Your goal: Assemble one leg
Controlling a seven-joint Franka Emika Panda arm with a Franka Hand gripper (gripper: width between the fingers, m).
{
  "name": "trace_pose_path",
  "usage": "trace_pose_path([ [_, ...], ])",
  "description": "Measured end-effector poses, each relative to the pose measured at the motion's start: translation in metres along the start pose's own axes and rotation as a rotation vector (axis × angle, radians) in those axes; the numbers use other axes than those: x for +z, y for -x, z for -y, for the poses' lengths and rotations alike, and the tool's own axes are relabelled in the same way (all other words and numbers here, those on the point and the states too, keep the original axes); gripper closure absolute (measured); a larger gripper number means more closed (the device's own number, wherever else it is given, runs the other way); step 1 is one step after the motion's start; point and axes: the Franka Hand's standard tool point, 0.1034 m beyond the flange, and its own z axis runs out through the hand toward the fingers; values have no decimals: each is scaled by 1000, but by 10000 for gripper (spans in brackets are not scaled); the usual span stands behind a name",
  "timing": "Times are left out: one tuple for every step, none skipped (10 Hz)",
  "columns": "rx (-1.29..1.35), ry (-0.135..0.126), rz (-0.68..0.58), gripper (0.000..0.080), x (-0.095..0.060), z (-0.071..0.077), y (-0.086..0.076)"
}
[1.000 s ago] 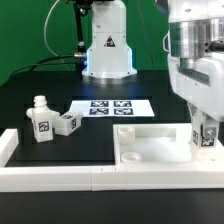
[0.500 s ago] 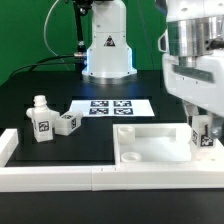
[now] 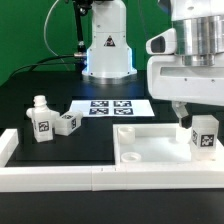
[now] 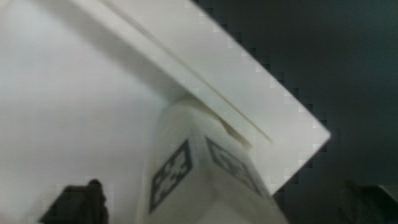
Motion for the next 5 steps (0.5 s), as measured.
trace_pose_path([
  [-269,18,-18,151,-1,2,-3],
  [-362,17,-16,151,0,2,-2],
  [-343,16,-15,173,0,2,-2],
  [-316,15,-15,303,0,2,-2],
  [-318,17,-16,440,0,0,-3],
])
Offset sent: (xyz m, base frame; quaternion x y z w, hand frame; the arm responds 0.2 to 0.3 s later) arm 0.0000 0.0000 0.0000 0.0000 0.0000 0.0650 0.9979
